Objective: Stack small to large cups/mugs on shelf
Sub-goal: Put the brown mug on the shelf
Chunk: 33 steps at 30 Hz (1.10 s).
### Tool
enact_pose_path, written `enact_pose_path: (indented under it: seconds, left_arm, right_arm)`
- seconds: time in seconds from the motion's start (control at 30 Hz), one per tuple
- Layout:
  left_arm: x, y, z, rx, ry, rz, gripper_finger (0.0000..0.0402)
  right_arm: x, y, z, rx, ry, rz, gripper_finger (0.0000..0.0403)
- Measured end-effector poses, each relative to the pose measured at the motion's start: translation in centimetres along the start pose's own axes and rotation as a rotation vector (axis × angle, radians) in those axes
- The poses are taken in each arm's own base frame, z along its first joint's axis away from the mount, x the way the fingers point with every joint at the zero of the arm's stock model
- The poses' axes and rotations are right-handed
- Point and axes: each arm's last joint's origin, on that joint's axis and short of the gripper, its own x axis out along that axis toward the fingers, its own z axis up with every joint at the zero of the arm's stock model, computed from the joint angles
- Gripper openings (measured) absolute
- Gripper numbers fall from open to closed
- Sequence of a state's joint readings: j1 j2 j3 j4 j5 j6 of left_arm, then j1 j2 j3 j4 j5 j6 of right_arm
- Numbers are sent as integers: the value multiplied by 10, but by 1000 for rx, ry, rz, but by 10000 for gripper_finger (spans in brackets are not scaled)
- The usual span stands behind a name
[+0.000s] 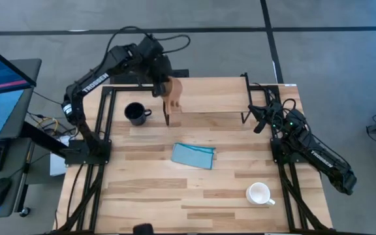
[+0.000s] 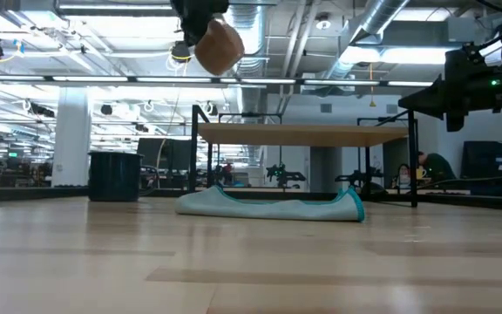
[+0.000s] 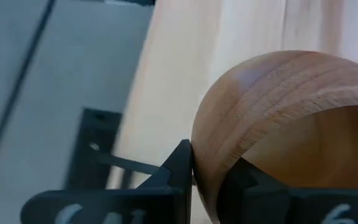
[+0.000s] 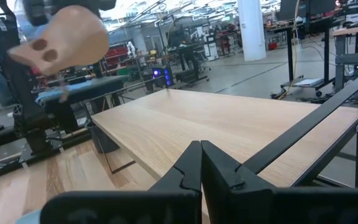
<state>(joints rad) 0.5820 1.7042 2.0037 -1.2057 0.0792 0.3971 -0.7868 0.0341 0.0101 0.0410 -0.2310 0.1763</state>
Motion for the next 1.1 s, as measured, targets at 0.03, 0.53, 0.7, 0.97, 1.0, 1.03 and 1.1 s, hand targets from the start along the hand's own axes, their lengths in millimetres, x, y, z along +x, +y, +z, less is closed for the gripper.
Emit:
enact_pose_path:
  seconds: [0.03, 0.53, 0.7, 0.97, 1.0, 1.03, 1.1]
  left_arm:
    - [0, 4, 0, 23, -9, 9, 21]
    - [52, 38, 11, -4, 27, -8, 21]
    - [74, 45, 20, -9, 124, -48, 21]
    - [107, 45, 8, 15, 292, -59, 21]
    - [109, 45, 6, 13, 311, -53, 22]
    - [110, 45, 5, 11, 323, -49, 22]
    - [109, 45, 6, 12, 322, -43, 23]
  right_arm:
    - [0, 0, 0, 0, 0, 0, 26]
    - [0, 0, 0, 71, 1, 0, 26]
    - [0, 0, 0, 71, 1, 0, 26]
    - [0, 0, -1, 79, 3, 0, 26]
    - [0, 0, -1, 79, 3, 0, 26]
    - [0, 0, -1, 79, 3, 0, 26]
    - [0, 0, -1, 80, 3, -1, 26]
